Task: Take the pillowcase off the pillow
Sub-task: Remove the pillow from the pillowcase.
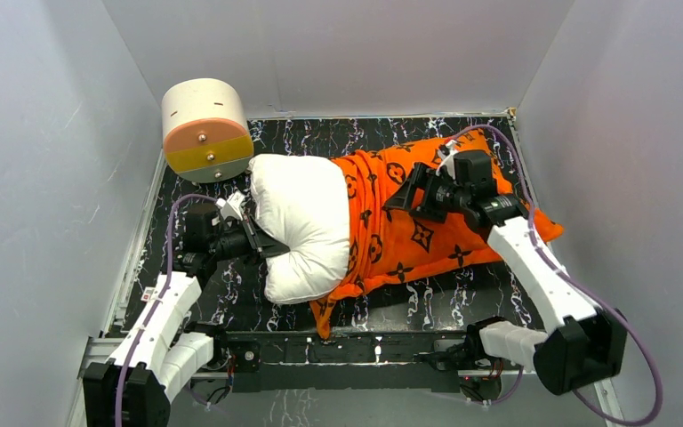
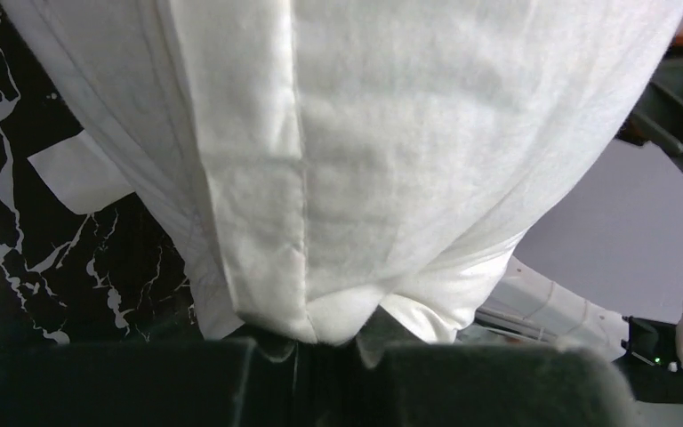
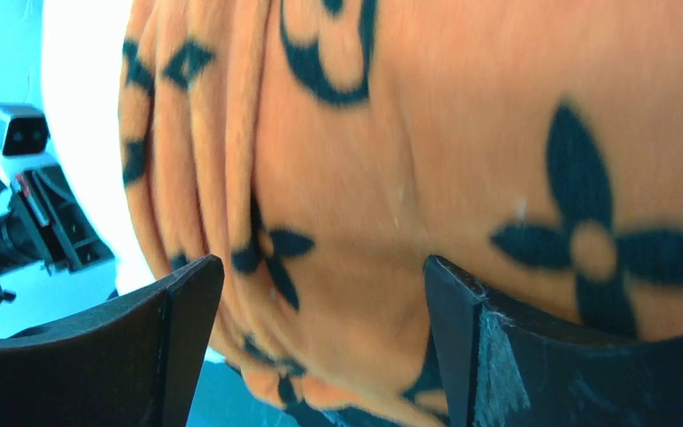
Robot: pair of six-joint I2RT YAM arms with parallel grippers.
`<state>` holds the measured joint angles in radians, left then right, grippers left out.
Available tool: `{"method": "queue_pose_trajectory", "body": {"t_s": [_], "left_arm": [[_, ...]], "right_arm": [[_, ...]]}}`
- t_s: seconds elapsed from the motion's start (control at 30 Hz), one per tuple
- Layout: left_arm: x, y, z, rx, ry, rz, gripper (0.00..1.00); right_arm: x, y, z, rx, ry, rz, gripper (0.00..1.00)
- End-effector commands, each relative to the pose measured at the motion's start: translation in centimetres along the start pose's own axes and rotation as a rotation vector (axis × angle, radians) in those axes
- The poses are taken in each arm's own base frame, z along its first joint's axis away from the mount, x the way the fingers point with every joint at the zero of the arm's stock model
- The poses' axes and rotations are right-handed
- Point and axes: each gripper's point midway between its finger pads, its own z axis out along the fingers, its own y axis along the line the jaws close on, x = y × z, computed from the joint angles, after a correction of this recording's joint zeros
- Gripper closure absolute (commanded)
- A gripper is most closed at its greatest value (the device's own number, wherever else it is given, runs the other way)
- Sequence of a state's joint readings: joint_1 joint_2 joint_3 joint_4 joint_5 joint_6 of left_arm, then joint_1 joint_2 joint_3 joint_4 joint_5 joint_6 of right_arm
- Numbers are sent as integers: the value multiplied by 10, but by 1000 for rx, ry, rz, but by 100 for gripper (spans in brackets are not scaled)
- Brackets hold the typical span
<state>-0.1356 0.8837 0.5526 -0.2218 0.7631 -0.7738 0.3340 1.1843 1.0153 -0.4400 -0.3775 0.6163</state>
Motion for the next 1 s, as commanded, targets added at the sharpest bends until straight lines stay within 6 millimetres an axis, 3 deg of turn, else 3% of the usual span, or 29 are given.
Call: {"method": "queue_pose_trajectory", "body": {"t_s": [0.0,0.1,0.2,0.3,0.4,0.5,0.63,0.8,0.9,0.97], "left_arm": [[-18,-23,-2,39,-53,33,100],[-20,-24,-4,26,-62,32,100],[-22,-25,-6,15,-75,43,100],[-25,-27,-8,4,-86,53,100],[-28,-29,-9,0,-90,54,100],[-30,-29,-8,-4,-92,48,100],[-32,-27,-8,-22,-94,45,100],[-34,-23,-8,-48,-109,40,100],[-43,-15,-12,-121,-145,59,100],[-50,-9,-18,-191,-176,83,100]], "right_arm": [[26,-3,-44,52,-26,25,8],[49,-6,-62,31,-60,104,7],[79,-20,-67,39,-35,194,8],[106,-33,-62,40,10,282,13],[117,-40,-53,20,17,339,18],[113,-39,-43,-29,-9,371,26],[111,-44,-31,-40,-16,407,27],[83,-50,-26,4,-144,388,62],[51,-60,-38,95,-299,362,90],[28,-70,-53,185,-423,327,98]]}}
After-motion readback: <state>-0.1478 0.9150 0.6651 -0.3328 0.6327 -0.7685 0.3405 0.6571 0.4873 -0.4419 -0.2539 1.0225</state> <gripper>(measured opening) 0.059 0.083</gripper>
